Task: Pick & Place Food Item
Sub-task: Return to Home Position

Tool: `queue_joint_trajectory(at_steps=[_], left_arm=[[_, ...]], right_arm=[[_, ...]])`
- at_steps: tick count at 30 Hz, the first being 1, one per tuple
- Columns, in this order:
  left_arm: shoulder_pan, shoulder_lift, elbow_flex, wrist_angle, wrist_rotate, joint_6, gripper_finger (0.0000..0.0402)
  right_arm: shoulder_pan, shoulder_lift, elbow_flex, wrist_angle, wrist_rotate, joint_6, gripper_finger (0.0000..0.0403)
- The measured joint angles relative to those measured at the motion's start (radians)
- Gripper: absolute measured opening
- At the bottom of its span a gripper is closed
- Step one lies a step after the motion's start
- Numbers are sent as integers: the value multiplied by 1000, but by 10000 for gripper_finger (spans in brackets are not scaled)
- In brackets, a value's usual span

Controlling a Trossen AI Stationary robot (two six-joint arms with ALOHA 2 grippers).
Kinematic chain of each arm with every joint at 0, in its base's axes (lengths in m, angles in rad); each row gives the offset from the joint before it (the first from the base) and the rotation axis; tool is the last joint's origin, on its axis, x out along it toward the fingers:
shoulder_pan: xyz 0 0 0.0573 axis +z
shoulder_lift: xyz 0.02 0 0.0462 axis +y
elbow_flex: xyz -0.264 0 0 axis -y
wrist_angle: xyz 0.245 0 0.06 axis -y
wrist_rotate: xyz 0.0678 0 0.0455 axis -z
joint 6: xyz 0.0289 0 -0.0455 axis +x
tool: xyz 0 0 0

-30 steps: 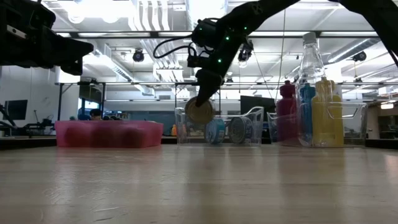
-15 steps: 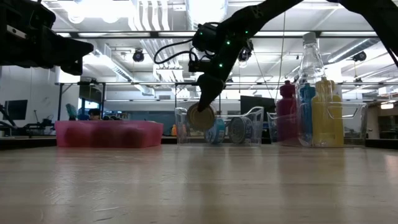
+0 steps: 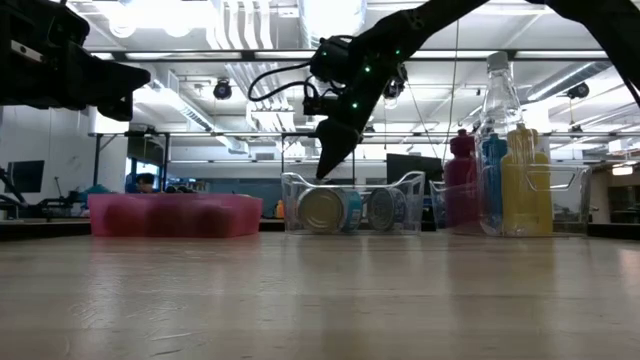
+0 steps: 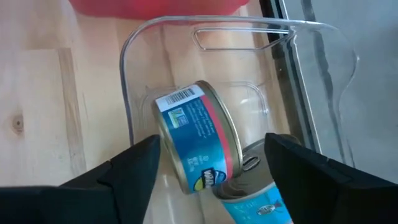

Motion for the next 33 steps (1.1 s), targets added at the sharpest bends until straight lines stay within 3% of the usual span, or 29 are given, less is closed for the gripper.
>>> queue_joint_trajectory(at_steps=[6, 12, 21, 26, 33], left_arm=[[0, 0, 0, 0, 0, 0, 4], [1, 0, 0, 0, 0, 0, 4], [1, 0, 0, 0, 0, 0, 4], [1, 0, 0, 0, 0, 0, 4], [1, 10, 0, 0, 0, 2, 8]], right_arm=[[8, -68, 6, 1, 5, 13, 304], [73, -192, -24, -2, 48, 24, 284], [264, -370, -109, 0, 314, 56, 193], [360, -515, -240, 64, 421, 124, 130], [488, -755, -460, 135, 461, 164, 47]])
